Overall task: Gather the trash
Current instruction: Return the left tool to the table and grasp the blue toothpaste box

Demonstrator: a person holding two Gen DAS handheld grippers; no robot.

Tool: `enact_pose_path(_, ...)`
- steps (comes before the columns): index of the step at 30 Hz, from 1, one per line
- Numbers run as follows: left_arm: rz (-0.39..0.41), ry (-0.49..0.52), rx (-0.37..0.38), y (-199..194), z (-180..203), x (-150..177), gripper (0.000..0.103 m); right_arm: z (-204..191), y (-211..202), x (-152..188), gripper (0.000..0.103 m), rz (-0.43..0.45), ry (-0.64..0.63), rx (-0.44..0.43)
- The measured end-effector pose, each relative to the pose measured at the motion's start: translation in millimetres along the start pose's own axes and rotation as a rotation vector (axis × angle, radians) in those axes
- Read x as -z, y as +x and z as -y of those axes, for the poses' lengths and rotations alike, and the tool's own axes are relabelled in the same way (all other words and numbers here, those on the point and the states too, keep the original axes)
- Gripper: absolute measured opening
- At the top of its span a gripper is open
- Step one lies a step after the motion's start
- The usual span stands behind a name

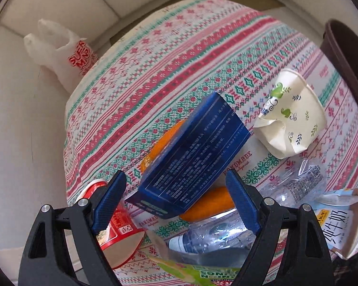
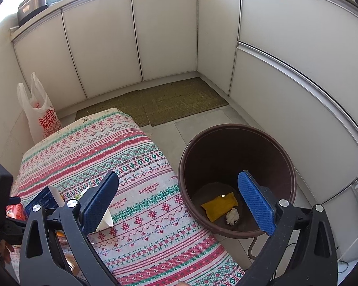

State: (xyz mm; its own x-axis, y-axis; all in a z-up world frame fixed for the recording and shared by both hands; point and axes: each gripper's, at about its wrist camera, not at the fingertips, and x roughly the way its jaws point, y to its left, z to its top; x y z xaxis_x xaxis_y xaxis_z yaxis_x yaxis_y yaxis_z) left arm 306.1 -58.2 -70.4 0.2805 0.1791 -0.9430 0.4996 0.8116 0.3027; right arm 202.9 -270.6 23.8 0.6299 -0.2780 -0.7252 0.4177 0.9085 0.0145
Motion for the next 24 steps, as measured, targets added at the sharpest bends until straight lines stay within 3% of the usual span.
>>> enact_pose_path(10, -0.009, 0.073, -0.072, 25.8, 16.6, -17.6, 0.083, -2.0, 7.0, 2.0, 0.096, -0.015, -0.013, 0.007)
enact_pose_path(19, 0.063, -0.007, -0.016, 13.4, 4.4, -24.8, 0.056, -2.7, 12.3, 2.7, 0.096, -0.036, -0.012, -0.001)
enact_pose_path(24, 0.148, -0.143, 0.072, -9.5, -20.8, -26.2, 0.023, -4.1, 12.4, 3.5, 0.096, -0.036, -0.018, -0.001)
